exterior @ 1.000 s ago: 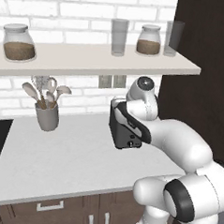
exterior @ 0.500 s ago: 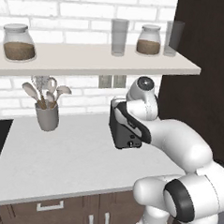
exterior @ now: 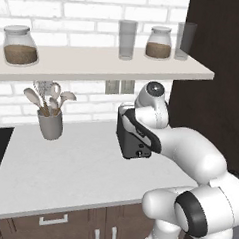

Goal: Start the toaster. Once the lever pops up, take the bread to the plate on the dining counter.

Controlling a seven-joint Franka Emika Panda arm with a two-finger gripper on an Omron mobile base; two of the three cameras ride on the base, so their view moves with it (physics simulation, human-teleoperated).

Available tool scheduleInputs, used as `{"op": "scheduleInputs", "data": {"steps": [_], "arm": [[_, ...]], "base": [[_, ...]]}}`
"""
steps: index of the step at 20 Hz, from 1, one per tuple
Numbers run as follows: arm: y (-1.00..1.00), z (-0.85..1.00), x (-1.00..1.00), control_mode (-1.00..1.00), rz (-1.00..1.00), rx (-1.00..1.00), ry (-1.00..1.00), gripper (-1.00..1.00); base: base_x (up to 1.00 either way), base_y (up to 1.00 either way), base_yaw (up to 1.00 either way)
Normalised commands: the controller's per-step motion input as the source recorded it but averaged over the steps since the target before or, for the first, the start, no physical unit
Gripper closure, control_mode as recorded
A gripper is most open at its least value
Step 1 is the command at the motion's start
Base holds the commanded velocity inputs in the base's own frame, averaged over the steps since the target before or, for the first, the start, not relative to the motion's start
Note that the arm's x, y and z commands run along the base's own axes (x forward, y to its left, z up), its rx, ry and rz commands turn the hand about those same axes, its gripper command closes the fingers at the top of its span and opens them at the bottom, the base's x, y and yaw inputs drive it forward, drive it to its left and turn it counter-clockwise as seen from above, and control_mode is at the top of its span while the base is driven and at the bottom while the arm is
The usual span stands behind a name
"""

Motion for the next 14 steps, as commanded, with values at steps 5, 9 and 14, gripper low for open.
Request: {"op": "scheduleInputs", "data": {"steps": [5, 9, 14], "arm": [[0.00, 0.00, 0.00, -1.00, 0.00, 0.00, 0.00, -1.00], [0.00, 0.00, 0.00, -1.00, 0.00, 0.00, 0.00, -1.00], [0.00, 0.00, 0.00, -1.00, 0.00, 0.00, 0.00, -1.00]], "base": [[0.00, 0.00, 0.00], [0.00, 0.00, 0.00], [0.00, 0.00, 0.00]]}}
